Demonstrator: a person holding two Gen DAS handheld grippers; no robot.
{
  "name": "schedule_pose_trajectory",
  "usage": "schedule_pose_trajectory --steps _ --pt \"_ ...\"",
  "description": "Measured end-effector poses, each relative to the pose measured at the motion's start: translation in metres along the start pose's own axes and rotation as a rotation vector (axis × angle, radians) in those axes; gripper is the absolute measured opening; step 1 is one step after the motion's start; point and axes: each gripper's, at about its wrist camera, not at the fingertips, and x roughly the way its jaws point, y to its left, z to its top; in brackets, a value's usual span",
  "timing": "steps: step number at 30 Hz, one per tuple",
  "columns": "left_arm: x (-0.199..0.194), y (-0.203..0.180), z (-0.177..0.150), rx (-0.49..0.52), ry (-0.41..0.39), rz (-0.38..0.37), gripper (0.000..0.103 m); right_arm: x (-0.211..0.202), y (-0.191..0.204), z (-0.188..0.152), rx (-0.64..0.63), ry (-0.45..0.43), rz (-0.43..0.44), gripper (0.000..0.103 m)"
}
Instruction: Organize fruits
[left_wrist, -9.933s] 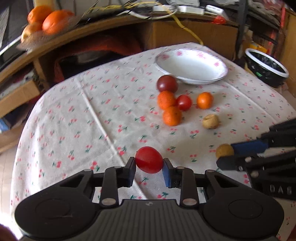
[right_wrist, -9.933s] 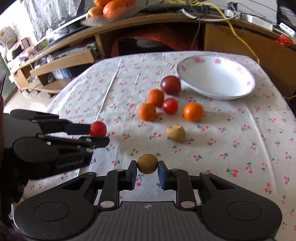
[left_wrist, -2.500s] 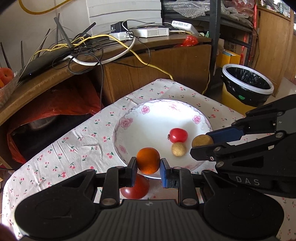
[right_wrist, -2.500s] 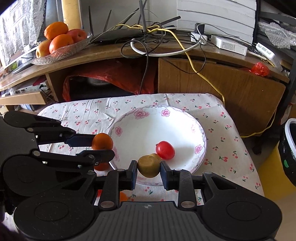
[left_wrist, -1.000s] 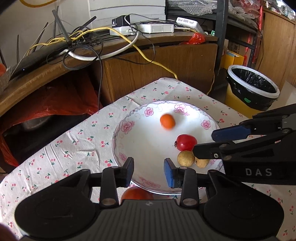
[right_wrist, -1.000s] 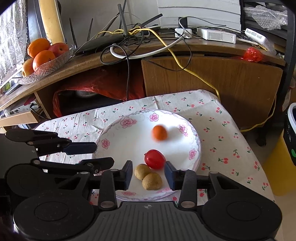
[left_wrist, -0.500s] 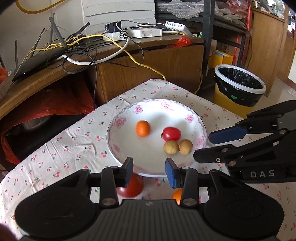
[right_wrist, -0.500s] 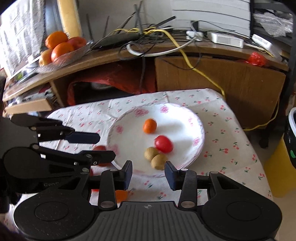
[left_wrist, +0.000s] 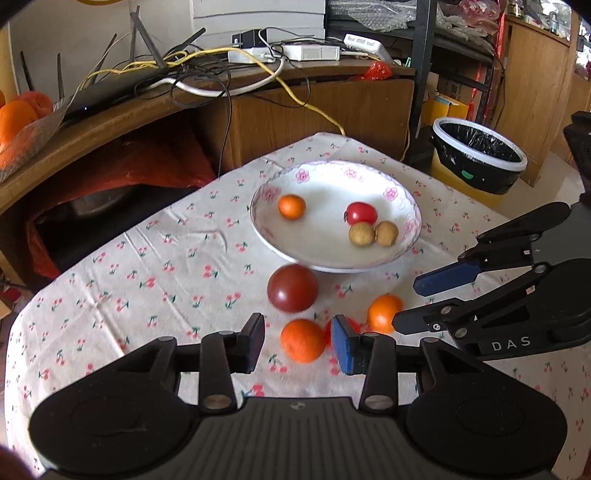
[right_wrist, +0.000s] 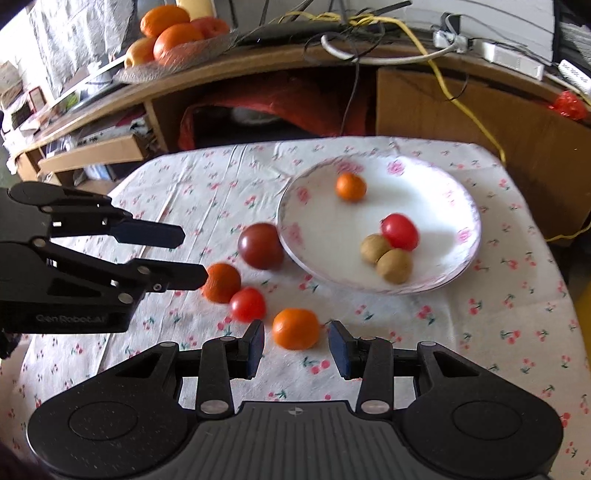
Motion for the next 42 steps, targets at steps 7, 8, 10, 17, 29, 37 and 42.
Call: schedule_pose_trajectory --steps 7,8,10,17,29,37,42 --pt "0.01 -0.003 -0.011 0.05 0.035 0.008 0.049 0.008 0.006 0.0 -0.044 0.02 0.004 0.036" --pt "0.012 -0.004 -0.013 0.064 0.04 0.016 0.049 0.009 0.007 0.0 -0.056 0.021 -0.001 0.036" --pt "0.017 -0.004 -0.014 0.071 0.052 0.018 0.049 0.013 0.009 0.0 -0.072 0.027 -0.007 0.036" --pt "0.022 -0.005 -0.013 0.071 0.059 0.0 0.049 0.017 0.006 0.004 -0.089 0.029 -0.01 0.037" --pt "0.024 -0.005 -0.011 0.074 0.06 -0.005 0.049 0.021 0.006 0.003 -0.095 0.04 -0.011 0.037" --pt "0.027 -0.006 -0.012 0.078 0.069 -0.005 0.049 0.024 0.006 0.003 -0.099 0.046 -0.015 0.037" --pt "0.028 -0.006 -0.011 0.078 0.069 -0.005 0.049 0.027 0.006 0.003 -0.104 0.052 -0.018 0.037"
